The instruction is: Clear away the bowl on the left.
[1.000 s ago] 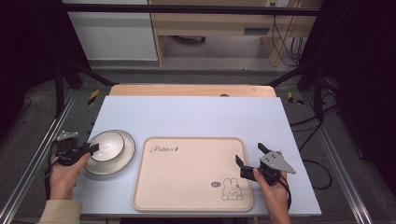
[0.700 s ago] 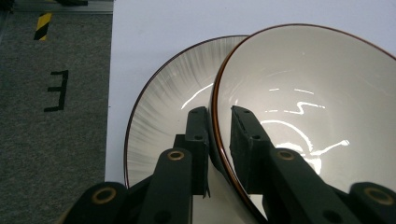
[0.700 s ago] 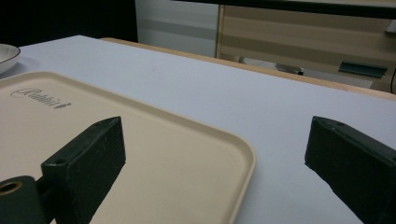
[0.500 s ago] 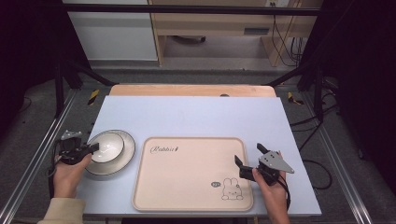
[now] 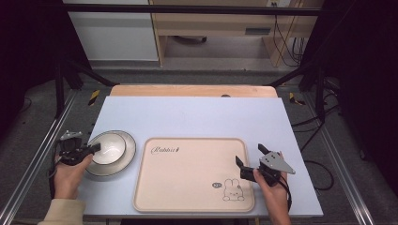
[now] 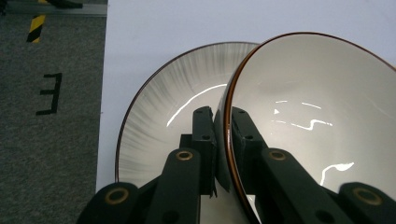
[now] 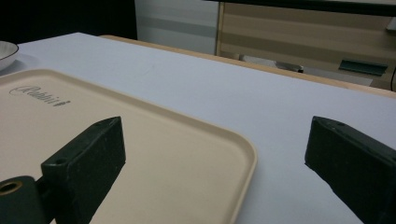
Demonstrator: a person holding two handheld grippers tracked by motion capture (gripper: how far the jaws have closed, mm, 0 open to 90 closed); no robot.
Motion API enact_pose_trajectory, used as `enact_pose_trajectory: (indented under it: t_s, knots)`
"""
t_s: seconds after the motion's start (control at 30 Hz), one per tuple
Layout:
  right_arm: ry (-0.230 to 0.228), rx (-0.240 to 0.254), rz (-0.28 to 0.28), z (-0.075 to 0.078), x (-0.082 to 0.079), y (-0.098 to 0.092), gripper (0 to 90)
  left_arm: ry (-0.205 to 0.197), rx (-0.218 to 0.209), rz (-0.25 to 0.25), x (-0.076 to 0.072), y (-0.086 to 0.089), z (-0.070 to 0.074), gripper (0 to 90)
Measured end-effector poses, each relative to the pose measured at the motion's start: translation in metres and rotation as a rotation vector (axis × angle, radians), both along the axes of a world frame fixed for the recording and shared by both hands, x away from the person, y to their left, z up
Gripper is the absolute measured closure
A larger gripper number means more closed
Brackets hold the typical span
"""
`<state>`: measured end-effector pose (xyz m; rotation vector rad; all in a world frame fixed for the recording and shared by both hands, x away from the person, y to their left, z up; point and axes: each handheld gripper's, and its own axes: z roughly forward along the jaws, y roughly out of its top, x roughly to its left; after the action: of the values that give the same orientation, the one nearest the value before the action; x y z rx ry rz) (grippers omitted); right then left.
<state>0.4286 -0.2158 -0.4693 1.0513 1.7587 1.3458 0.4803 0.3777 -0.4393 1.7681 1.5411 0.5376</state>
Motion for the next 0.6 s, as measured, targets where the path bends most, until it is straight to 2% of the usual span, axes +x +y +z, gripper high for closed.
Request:
enact_pose_trajectory:
  t_s: [0.1,0.23,0.37,0.6]
  knots:
    - [-0.004,-0.005,0.008,0.0001,0.0000,0.0013,5.0,-0.019,0.004,0.013,-0.0016,0.0003,0.0031,82.3]
    - [-0.004,-0.005,0.010,0.0006,-0.0006,0.0015,5.1,-0.024,-0.001,0.014,-0.0034,0.0006,0.0035,82.3]
    - [-0.014,0.000,0.008,0.0027,-0.0019,-0.0007,5.1,-0.028,0.012,0.011,-0.0042,-0.0013,0.0051,82.2]
    - [-0.019,0.007,-0.004,0.0032,-0.0015,-0.0066,5.1,-0.054,-0.029,0.000,-0.0075,-0.0028,0.0111,82.1]
